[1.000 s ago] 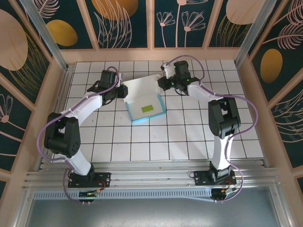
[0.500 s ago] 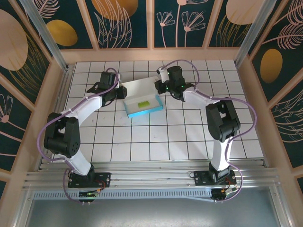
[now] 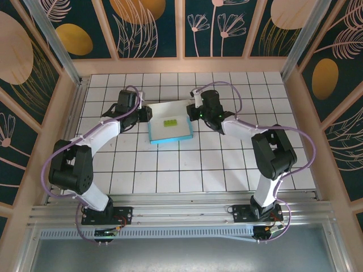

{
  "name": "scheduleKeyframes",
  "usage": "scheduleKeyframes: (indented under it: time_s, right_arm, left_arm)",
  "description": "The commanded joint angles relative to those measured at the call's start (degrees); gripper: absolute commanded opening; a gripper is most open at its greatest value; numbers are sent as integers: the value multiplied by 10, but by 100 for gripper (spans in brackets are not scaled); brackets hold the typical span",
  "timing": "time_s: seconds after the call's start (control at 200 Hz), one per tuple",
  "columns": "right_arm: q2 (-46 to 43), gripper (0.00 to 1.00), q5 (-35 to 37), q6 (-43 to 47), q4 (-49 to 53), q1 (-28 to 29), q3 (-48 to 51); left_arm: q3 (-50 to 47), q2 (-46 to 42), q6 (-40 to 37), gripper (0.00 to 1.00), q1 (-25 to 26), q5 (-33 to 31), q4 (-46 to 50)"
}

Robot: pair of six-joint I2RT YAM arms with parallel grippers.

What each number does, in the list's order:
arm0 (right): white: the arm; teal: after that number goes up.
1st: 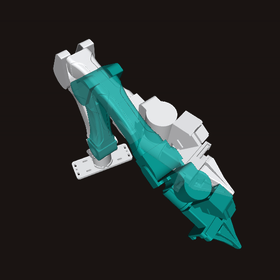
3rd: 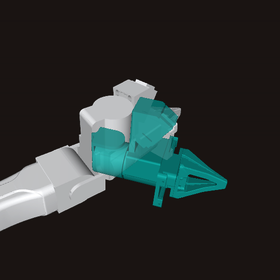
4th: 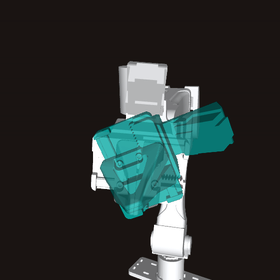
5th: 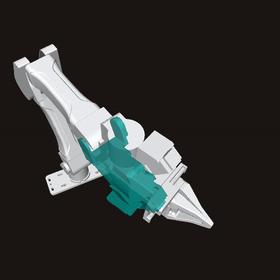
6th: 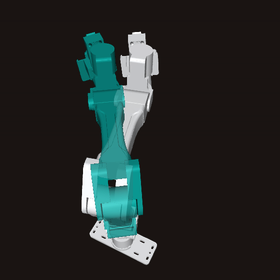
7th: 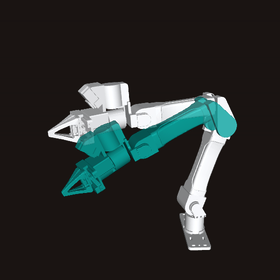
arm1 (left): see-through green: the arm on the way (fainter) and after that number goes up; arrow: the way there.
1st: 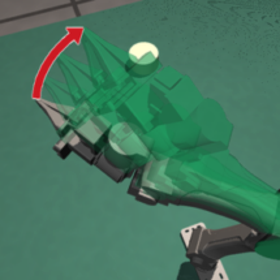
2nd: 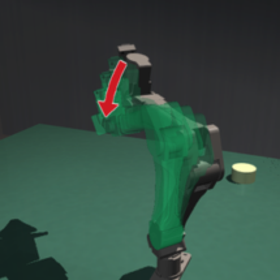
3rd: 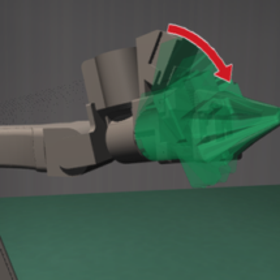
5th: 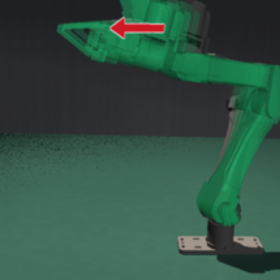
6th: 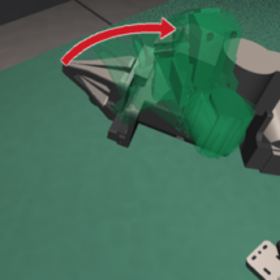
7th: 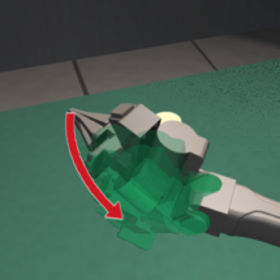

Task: Fold the paper box

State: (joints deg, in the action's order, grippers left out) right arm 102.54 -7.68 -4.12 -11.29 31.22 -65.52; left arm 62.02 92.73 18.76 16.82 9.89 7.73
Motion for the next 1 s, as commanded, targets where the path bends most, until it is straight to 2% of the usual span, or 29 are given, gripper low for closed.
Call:
scheduleKeyframes:
  time_s: [0.0, 0.385, 0.996]
  right_arm:
    - [-9, 10, -1, -25, -15, 23, 18]
    - [-4, 11, 7, -127, 1, 34, 12]
    - [-44, 13, 58, -135, -22, 72, 96]
  left_arm:
    - [-17, -19, 13, 25, 4, 41, -31]
    - [-36, -35, 37, 26, 6, 66, -53]
    - [-97, -72, 66, 28, 16, 81, -85]
